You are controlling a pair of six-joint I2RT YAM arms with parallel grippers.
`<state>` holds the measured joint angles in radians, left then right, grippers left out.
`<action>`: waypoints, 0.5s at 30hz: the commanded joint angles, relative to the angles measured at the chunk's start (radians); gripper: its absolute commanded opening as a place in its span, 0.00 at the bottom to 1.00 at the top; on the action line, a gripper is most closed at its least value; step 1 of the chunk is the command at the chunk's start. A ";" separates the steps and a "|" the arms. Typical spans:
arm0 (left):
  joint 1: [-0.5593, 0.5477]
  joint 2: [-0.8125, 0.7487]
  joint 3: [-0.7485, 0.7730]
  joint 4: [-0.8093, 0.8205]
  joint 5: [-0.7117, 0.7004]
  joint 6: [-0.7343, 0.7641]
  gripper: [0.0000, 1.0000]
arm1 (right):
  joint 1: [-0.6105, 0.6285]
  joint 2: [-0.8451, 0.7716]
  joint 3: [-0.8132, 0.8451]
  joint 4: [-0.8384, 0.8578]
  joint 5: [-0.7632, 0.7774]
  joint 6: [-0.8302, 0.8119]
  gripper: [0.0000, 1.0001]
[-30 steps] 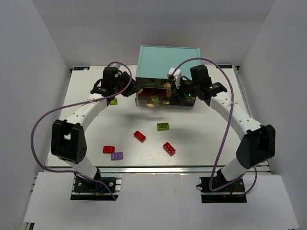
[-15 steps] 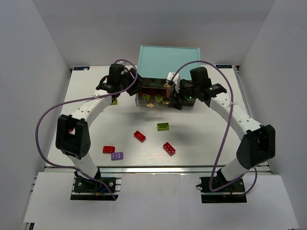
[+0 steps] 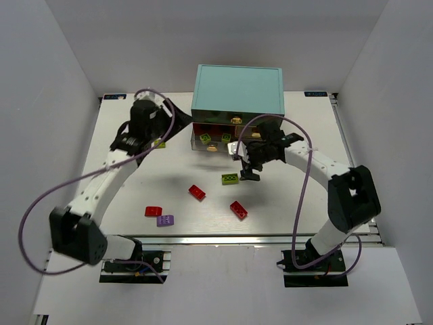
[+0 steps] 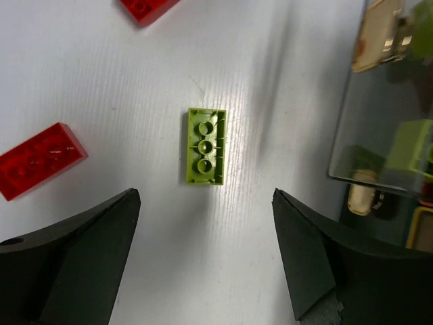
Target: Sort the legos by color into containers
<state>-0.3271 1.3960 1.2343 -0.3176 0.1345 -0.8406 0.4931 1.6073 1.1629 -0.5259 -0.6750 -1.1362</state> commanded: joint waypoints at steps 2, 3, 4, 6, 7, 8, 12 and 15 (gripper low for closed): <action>0.008 -0.218 -0.165 -0.043 -0.169 0.023 0.83 | 0.036 0.064 0.023 0.043 0.046 -0.059 0.85; 0.008 -0.238 -0.188 -0.057 -0.179 0.014 0.84 | 0.041 0.074 0.023 0.049 0.054 -0.062 0.85; 0.008 -0.277 -0.209 -0.083 -0.188 0.006 0.84 | 0.056 0.094 0.023 0.055 0.064 -0.062 0.85; 0.008 -0.308 -0.267 -0.107 -0.206 -0.017 0.85 | 0.073 0.114 0.024 0.070 0.097 -0.066 0.84; 0.008 -0.328 -0.288 -0.121 -0.217 -0.023 0.86 | 0.085 0.132 0.021 0.070 0.115 -0.054 0.84; 0.008 -0.362 -0.305 -0.123 -0.226 -0.029 0.86 | 0.090 0.141 0.020 0.107 0.145 -0.039 0.84; 0.017 -0.431 -0.361 -0.153 -0.272 -0.049 0.88 | 0.122 0.184 0.029 0.156 0.212 0.016 0.81; 0.017 -0.453 -0.366 -0.190 -0.305 -0.043 0.89 | 0.142 0.212 0.032 0.171 0.244 0.027 0.80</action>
<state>-0.3161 0.9928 0.8589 -0.4786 -0.1066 -0.8772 0.6178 1.8034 1.1633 -0.4164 -0.4843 -1.1374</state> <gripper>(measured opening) 0.886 0.804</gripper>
